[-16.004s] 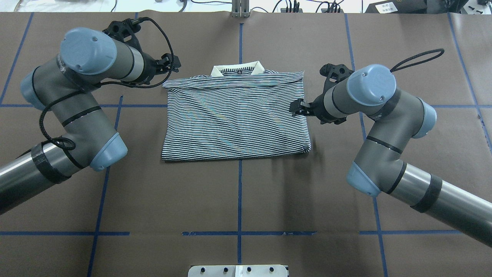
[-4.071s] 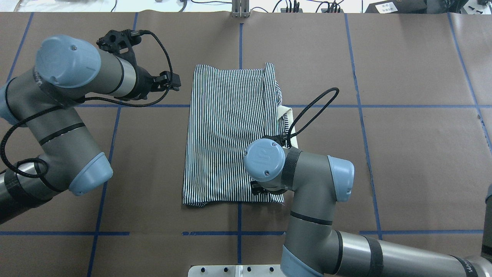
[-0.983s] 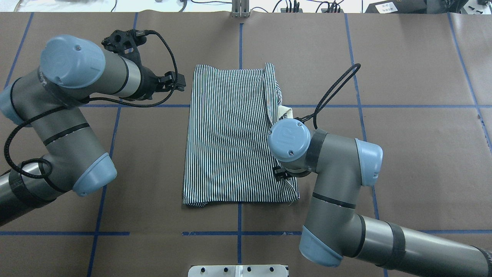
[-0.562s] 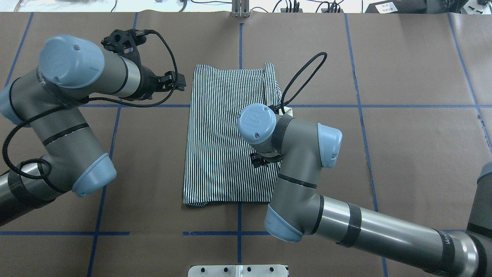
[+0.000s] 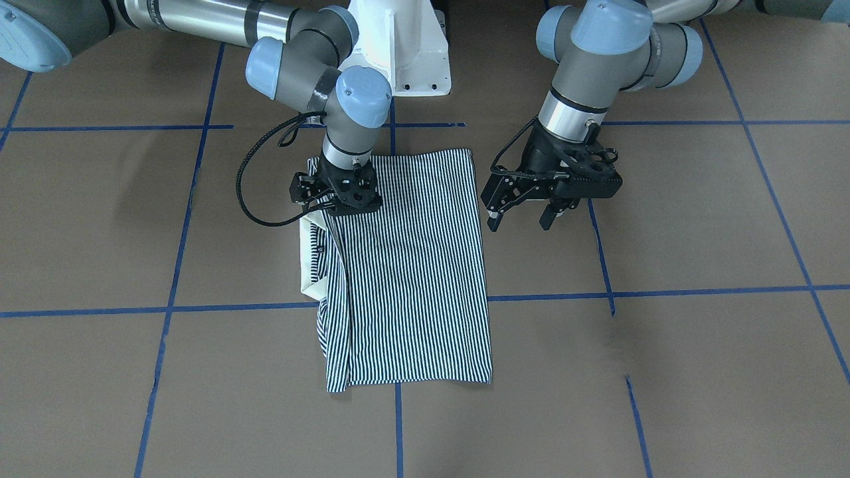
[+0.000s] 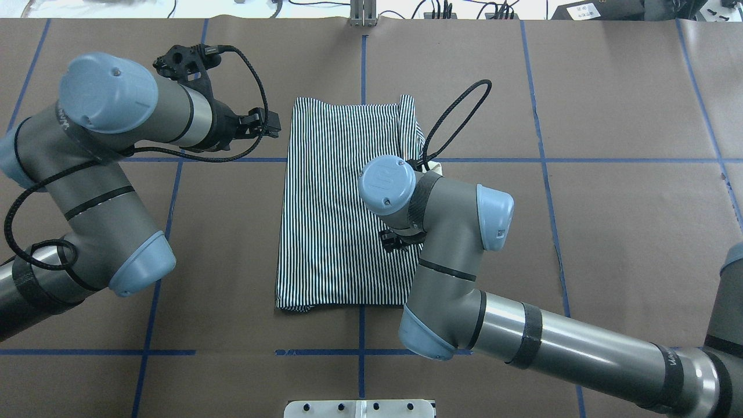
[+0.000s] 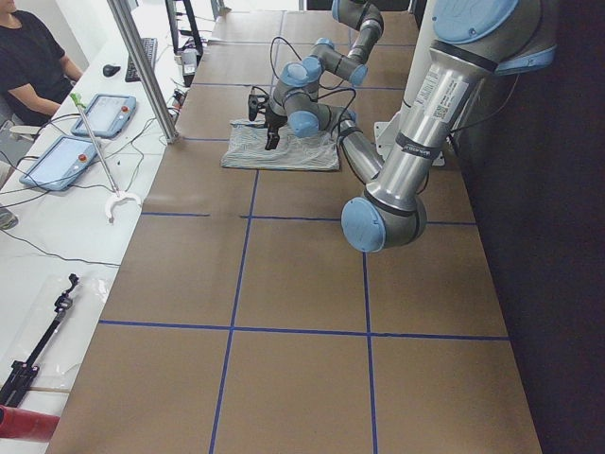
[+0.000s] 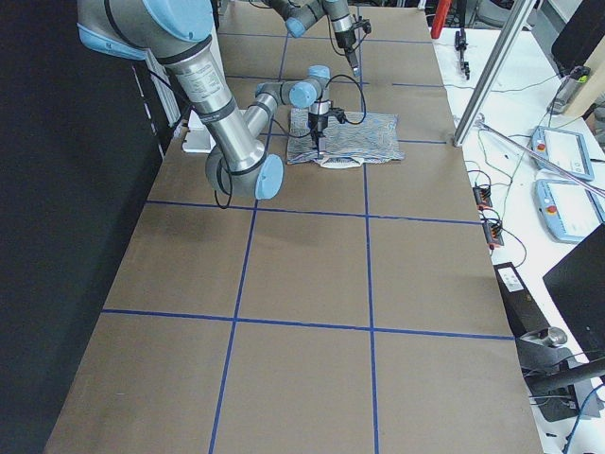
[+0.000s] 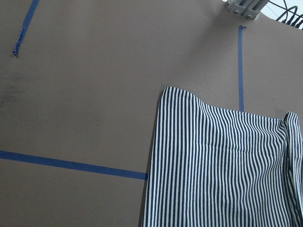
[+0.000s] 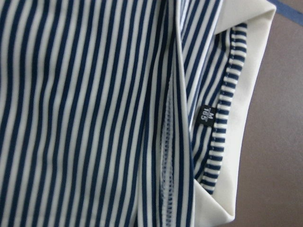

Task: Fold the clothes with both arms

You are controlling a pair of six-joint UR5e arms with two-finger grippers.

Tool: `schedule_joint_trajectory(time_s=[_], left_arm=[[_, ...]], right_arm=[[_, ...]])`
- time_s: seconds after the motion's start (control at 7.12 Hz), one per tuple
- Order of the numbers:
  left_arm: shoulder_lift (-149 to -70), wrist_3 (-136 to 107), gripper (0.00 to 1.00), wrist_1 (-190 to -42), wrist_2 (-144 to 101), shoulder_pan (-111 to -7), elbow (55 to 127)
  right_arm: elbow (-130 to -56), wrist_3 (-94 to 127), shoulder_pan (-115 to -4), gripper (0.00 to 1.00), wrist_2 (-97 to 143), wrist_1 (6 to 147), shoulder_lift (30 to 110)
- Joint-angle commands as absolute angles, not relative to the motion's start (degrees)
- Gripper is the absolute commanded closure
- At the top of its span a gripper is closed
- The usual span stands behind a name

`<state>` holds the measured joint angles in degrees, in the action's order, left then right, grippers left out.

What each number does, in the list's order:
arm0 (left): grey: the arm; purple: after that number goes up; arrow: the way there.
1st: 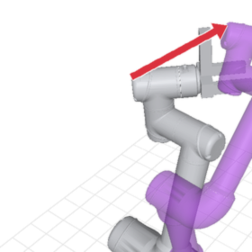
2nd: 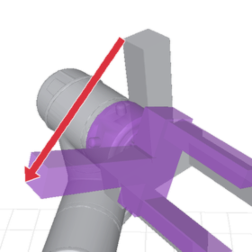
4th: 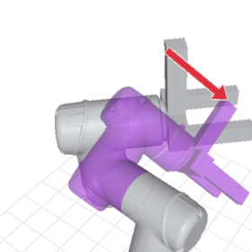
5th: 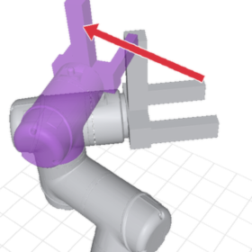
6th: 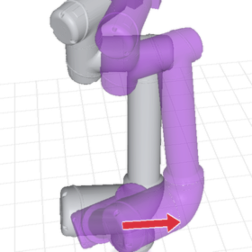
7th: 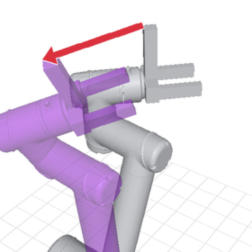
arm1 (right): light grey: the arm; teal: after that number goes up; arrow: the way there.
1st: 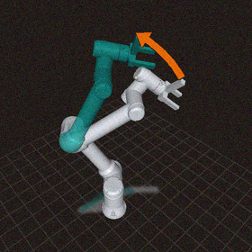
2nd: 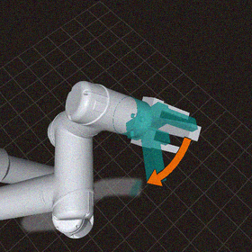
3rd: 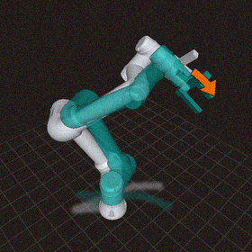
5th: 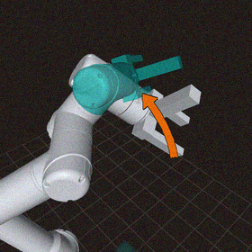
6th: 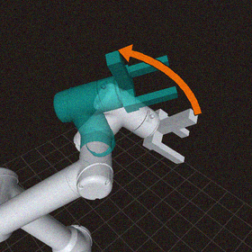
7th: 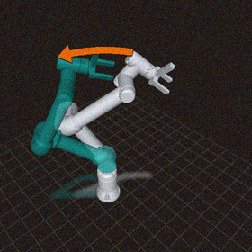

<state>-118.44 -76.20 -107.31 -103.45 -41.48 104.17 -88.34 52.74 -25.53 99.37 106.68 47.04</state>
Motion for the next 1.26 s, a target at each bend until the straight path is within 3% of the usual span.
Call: schedule_joint_trajectory(time_s=[0.0, 0.42, 0.7, 1.12], left_arm=[[-118.48, -76.20, 0.00, -107.31, -103.45, -41.48, 104.06], [-118.56, -76.29, 0.00, -107.31, -103.45, -41.48, 104.41], [-119.26, -76.81, 0.00, -107.23, -103.45, -41.48, 104.68], [-119.44, -76.82, 0.00, -107.14, -103.45, -41.48, 104.59]], right_arm=[[-88.59, 52.21, -25.75, 0.00, 99.40, 107.31, 47.99], [-89.03, 50.19, -27.68, 0.00, 99.49, 107.40, 49.39], [-96.99, 44.51, -30.84, 0.00, 99.49, 109.15, 55.94], [-100.63, 41.05, -34.26, 0.00, 99.49, 109.16, 60.12]])
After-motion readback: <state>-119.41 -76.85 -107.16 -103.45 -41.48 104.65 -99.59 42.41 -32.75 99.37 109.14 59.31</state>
